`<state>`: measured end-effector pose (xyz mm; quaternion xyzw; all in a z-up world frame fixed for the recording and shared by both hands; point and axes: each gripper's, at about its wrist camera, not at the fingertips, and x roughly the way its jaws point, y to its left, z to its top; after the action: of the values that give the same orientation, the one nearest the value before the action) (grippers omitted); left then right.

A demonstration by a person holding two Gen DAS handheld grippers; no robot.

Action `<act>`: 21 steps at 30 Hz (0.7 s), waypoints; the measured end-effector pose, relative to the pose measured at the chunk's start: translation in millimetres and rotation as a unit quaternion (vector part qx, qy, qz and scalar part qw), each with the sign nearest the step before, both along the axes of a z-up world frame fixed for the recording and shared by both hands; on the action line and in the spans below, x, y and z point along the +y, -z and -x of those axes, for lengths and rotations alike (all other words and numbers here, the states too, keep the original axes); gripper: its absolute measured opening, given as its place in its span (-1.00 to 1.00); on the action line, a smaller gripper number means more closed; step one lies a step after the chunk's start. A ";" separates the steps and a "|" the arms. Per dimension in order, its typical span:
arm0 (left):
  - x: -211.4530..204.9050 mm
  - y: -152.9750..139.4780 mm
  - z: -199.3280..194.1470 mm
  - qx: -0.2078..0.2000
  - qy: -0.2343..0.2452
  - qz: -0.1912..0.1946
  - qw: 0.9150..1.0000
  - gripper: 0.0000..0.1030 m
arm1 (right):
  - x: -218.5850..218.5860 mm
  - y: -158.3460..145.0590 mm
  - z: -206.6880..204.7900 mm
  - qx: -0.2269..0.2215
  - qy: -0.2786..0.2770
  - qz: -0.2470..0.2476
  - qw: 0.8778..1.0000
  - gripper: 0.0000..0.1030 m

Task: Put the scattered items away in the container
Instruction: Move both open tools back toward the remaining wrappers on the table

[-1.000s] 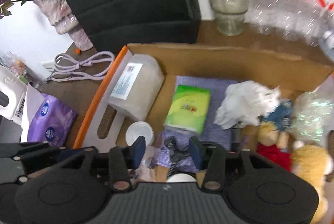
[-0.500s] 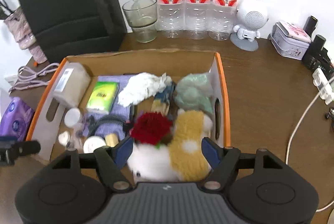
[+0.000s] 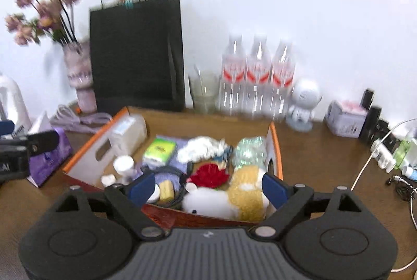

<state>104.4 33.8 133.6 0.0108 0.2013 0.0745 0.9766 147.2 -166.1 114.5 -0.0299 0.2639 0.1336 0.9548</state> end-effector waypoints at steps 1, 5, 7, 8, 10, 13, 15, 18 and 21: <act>-1.4 5.6 11.8 -0.011 -0.001 0.005 1.000 1.00 | -3.5 2.7 13.5 -0.016 0.003 -0.010 1.000 0.77; -5.1 43.3 67.7 -0.015 -0.013 0.029 0.999 1.00 | -19.9 26.5 72.3 -0.045 0.002 -0.041 0.998 0.80; -7.4 63.6 100.6 -0.001 -0.011 0.029 1.000 1.00 | -29.9 42.3 103.7 -0.037 0.000 -0.050 0.998 0.80; -8.7 74.5 117.9 0.008 -0.012 0.028 1.000 1.00 | -36.1 49.6 120.3 -0.029 0.005 -0.056 0.998 0.80; -11.3 93.9 149.4 0.032 -0.017 0.035 0.999 1.00 | -47.5 61.9 150.6 -0.011 0.010 -0.072 0.997 0.80; -13.4 114.1 174.2 0.085 0.010 0.052 0.995 1.00 | -51.0 78.0 181.2 0.003 -0.004 -0.058 0.998 0.80; -14.9 114.3 176.0 0.082 0.013 0.042 0.996 1.00 | -47.4 84.7 184.8 0.014 -0.001 -0.043 0.999 0.80; -12.4 107.1 164.8 0.065 0.011 0.041 0.997 1.00 | -39.9 89.5 174.3 0.024 -0.011 -0.051 0.998 0.74; -8.5 99.2 139.5 0.061 0.016 0.042 0.997 1.00 | -27.8 88.7 154.3 0.024 -0.027 -0.047 0.998 0.67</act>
<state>-35.1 25.3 34.4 -0.0223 0.2634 0.0496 0.9631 -7.2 -193.9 25.7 0.0108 0.2792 0.1725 0.9446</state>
